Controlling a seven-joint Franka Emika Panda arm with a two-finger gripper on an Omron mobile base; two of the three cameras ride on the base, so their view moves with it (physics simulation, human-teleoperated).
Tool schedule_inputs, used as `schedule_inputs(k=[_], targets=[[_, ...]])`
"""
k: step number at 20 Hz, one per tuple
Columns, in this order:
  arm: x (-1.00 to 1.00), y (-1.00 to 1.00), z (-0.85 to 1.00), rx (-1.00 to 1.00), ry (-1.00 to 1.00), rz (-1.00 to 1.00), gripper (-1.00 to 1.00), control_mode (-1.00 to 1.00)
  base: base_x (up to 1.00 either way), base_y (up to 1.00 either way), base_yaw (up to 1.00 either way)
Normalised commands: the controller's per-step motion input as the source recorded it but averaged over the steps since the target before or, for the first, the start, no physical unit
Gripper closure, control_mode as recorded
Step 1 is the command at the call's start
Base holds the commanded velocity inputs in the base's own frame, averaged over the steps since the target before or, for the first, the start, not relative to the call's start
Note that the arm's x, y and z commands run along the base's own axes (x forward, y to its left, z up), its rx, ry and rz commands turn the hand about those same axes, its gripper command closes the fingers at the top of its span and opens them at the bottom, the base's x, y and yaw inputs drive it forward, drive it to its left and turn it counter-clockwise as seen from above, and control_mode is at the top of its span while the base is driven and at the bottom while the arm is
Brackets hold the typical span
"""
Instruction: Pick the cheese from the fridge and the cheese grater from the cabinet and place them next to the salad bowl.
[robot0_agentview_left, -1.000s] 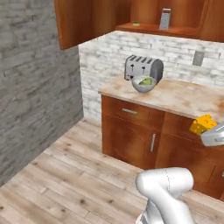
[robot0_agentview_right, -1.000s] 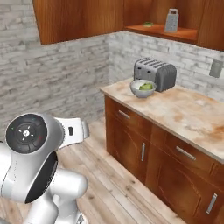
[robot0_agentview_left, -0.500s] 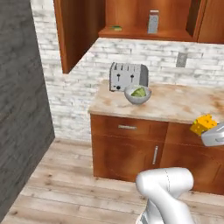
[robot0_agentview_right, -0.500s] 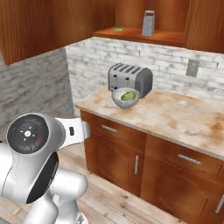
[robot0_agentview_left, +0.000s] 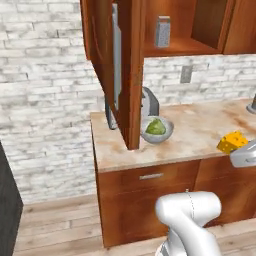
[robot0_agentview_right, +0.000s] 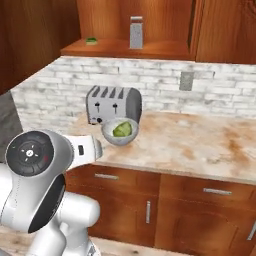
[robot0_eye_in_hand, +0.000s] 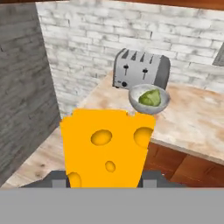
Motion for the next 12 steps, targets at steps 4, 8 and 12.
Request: schedule_inputs(k=[4,8,12], targets=[[0.0,0.0,0.0,0.0,0.0,0.0,1.0,1.0,1.0,0.71,-0.43],[0.0,0.0,0.0,0.0,0.0,0.0,1.0,1.0,1.0,0.51,-0.21],[0.0,0.0,0.0,0.0,0.0,0.0,1.0,1.0,1.0,-0.07,0.23]])
